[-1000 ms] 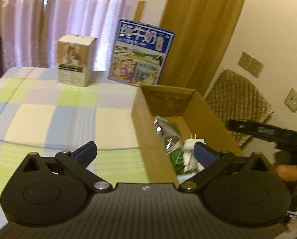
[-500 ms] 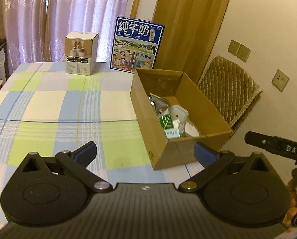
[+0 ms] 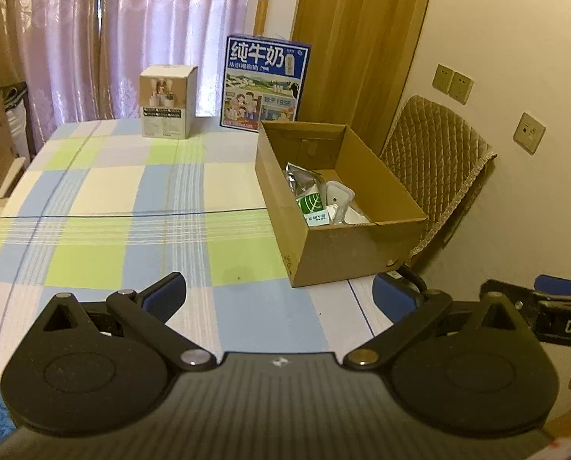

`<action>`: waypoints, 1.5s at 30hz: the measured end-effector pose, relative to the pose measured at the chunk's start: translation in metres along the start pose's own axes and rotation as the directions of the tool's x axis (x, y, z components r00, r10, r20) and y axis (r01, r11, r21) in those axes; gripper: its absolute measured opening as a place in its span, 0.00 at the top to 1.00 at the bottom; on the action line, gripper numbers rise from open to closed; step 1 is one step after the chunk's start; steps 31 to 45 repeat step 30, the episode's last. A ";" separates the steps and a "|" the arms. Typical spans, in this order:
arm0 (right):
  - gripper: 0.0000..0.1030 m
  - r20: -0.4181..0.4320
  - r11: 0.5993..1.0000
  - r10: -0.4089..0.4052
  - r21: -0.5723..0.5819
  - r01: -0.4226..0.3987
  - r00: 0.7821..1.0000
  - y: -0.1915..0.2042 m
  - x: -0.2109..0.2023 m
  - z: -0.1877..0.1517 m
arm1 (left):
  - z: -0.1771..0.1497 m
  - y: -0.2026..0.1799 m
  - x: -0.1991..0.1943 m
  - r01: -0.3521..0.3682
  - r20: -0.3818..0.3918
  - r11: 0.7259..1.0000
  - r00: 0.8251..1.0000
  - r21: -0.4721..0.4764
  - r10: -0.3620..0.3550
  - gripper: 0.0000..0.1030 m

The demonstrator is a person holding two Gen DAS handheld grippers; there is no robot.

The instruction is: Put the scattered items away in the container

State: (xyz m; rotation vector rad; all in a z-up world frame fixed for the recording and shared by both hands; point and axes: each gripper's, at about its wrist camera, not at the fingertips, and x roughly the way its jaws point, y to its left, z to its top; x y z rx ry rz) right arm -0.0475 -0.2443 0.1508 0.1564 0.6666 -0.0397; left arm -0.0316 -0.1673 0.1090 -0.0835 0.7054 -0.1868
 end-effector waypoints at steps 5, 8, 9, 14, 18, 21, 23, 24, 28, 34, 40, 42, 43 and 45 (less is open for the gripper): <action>0.02 0.003 1.000 0.005 -0.010 -0.005 1.000 0.002 -0.015 -0.003 | -0.006 -0.004 -0.013 -0.020 0.014 1.000 1.000 0.019 0.020 0.01; 0.02 0.006 1.000 0.007 -0.021 -0.007 1.000 0.004 -0.020 -0.005 | -0.009 -0.008 -0.017 -0.016 0.011 0.999 1.000 0.029 0.016 0.01; 0.02 0.005 1.000 0.006 -0.026 -0.006 1.000 0.005 -0.020 -0.005 | -0.010 -0.009 -0.017 -0.014 0.011 0.999 1.000 0.032 0.013 0.01; 0.02 -0.001 1.000 0.003 -0.029 -0.003 1.000 0.006 -0.020 -0.008 | -0.011 -0.015 -0.020 0.000 0.010 0.999 1.000 0.052 0.000 0.01; 0.02 -0.007 1.000 -0.004 -0.025 0.004 1.000 0.005 -0.019 -0.008 | -0.012 -0.016 -0.020 0.004 0.009 0.998 1.000 0.060 -0.004 0.01; 0.02 -0.018 1.000 -0.015 -0.027 0.014 1.000 0.005 -0.017 -0.009 | -0.012 -0.016 -0.020 0.010 0.005 0.998 1.000 0.058 -0.010 0.01; 0.02 -0.021 0.999 -0.022 -0.030 0.021 1.000 0.006 -0.016 -0.009 | -0.012 -0.015 -0.020 0.016 0.004 0.998 1.000 0.057 -0.016 0.01; 0.02 -0.021 0.999 -0.023 -0.029 0.022 1.000 0.006 -0.016 -0.009 | -0.013 -0.015 -0.020 0.017 0.003 0.998 1.000 0.056 -0.018 0.01; 0.02 -0.021 0.999 -0.022 -0.027 0.022 1.000 0.006 -0.016 -0.009 | -0.015 -0.013 -0.019 0.031 0.014 0.997 0.999 0.075 -0.032 0.01; 0.02 -0.026 0.999 -0.022 -0.027 0.021 0.999 0.006 -0.014 -0.010 | -0.016 -0.014 -0.019 0.025 0.031 0.995 0.999 0.092 -0.028 0.01; 0.02 -0.026 0.999 -0.022 -0.027 0.021 0.999 0.006 -0.014 -0.010 | -0.016 -0.014 -0.019 0.025 0.031 0.995 0.999 0.092 -0.028 0.01; 0.02 -0.026 0.999 -0.022 -0.027 0.021 0.999 0.006 -0.014 -0.010 | -0.016 -0.014 -0.019 0.025 0.031 0.995 0.999 0.092 -0.028 0.01; 0.02 -0.026 0.999 -0.022 -0.027 0.021 0.999 0.006 -0.014 -0.010 | -0.016 -0.014 -0.019 0.025 0.031 0.995 0.999 0.092 -0.028 0.01; 0.02 -0.026 0.999 -0.022 -0.027 0.021 0.999 0.006 -0.014 -0.010 | -0.016 -0.014 -0.019 0.025 0.031 0.995 0.999 0.092 -0.028 0.01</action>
